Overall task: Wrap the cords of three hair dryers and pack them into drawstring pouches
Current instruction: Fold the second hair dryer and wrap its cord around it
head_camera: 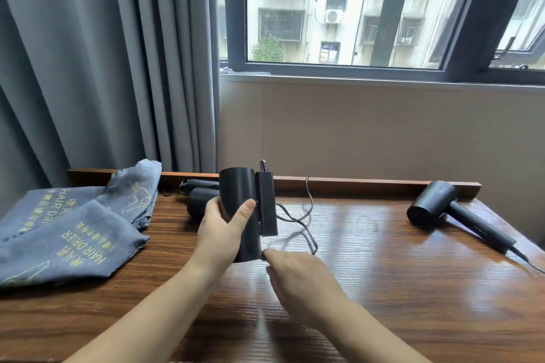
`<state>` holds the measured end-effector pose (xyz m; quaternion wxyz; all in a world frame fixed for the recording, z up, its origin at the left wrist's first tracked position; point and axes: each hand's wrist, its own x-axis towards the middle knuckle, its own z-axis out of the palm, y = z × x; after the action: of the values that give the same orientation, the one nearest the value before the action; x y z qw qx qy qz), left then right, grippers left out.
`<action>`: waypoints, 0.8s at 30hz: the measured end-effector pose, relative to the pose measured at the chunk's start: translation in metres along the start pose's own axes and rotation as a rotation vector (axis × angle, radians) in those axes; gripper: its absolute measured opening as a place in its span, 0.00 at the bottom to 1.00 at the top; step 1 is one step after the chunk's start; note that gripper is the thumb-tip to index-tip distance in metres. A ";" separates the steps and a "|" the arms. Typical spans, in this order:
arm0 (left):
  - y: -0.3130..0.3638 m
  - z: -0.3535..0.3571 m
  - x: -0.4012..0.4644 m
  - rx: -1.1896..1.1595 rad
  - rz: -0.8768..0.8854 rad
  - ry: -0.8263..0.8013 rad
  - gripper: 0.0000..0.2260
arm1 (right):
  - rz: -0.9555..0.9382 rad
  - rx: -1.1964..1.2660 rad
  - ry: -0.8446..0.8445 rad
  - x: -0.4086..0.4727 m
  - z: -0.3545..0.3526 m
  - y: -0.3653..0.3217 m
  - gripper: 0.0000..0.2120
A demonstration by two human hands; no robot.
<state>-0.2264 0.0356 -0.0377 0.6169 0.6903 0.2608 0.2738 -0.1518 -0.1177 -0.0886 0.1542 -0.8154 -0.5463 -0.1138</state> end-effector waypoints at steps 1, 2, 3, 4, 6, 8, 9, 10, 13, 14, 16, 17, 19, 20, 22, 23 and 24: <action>-0.003 0.000 0.000 0.070 0.022 0.012 0.28 | -0.016 -0.029 -0.036 0.001 -0.004 -0.001 0.08; -0.005 0.001 0.000 0.132 0.042 0.019 0.25 | -0.037 -0.050 -0.073 0.002 -0.009 -0.001 0.08; -0.008 0.002 0.000 0.187 0.067 0.019 0.24 | -0.053 -0.073 -0.113 0.003 -0.015 0.000 0.07; -0.011 0.001 0.000 0.238 0.093 0.011 0.23 | -0.062 -0.099 -0.142 0.006 -0.021 0.001 0.07; -0.015 -0.001 0.000 0.330 0.147 -0.028 0.24 | -0.074 -0.136 -0.189 0.011 -0.031 0.003 0.08; -0.017 -0.003 0.000 0.411 0.192 -0.092 0.22 | -0.108 -0.175 -0.231 0.016 -0.041 0.003 0.09; -0.015 -0.005 -0.002 0.448 0.212 -0.135 0.21 | -0.136 -0.187 -0.241 0.019 -0.048 0.003 0.10; -0.013 -0.007 -0.003 0.483 0.221 -0.179 0.21 | -0.160 -0.184 -0.234 0.021 -0.056 0.005 0.10; -0.007 -0.015 -0.007 0.564 0.214 -0.307 0.24 | -0.170 -0.144 -0.184 0.026 -0.080 0.018 0.07; -0.005 -0.019 -0.008 0.600 0.208 -0.351 0.24 | -0.156 -0.139 -0.192 0.028 -0.086 0.027 0.10; 0.001 -0.027 -0.012 0.678 0.208 -0.438 0.24 | -0.097 -0.072 -0.223 0.032 -0.092 0.046 0.16; 0.004 -0.030 -0.014 0.702 0.201 -0.478 0.25 | -0.065 -0.006 -0.220 0.034 -0.093 0.055 0.18; 0.012 -0.037 -0.015 0.683 0.146 -0.547 0.23 | -0.042 0.123 -0.202 0.037 -0.090 0.070 0.19; 0.016 -0.040 -0.015 0.654 0.104 -0.587 0.22 | -0.046 0.160 -0.201 0.037 -0.088 0.073 0.17; 0.022 -0.048 -0.014 0.604 0.033 -0.681 0.21 | -0.065 0.194 -0.202 0.037 -0.083 0.071 0.15; 0.024 -0.051 -0.014 0.565 -0.002 -0.729 0.21 | -0.082 0.216 -0.191 0.037 -0.082 0.069 0.16; 0.024 -0.055 -0.014 0.493 -0.044 -0.772 0.22 | -0.096 0.251 -0.162 0.035 -0.081 0.067 0.18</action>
<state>-0.2743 0.0629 -0.0092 0.4917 0.8623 0.0839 -0.0870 -0.0781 -0.1416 -0.0099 0.2049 -0.7693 -0.6050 0.0143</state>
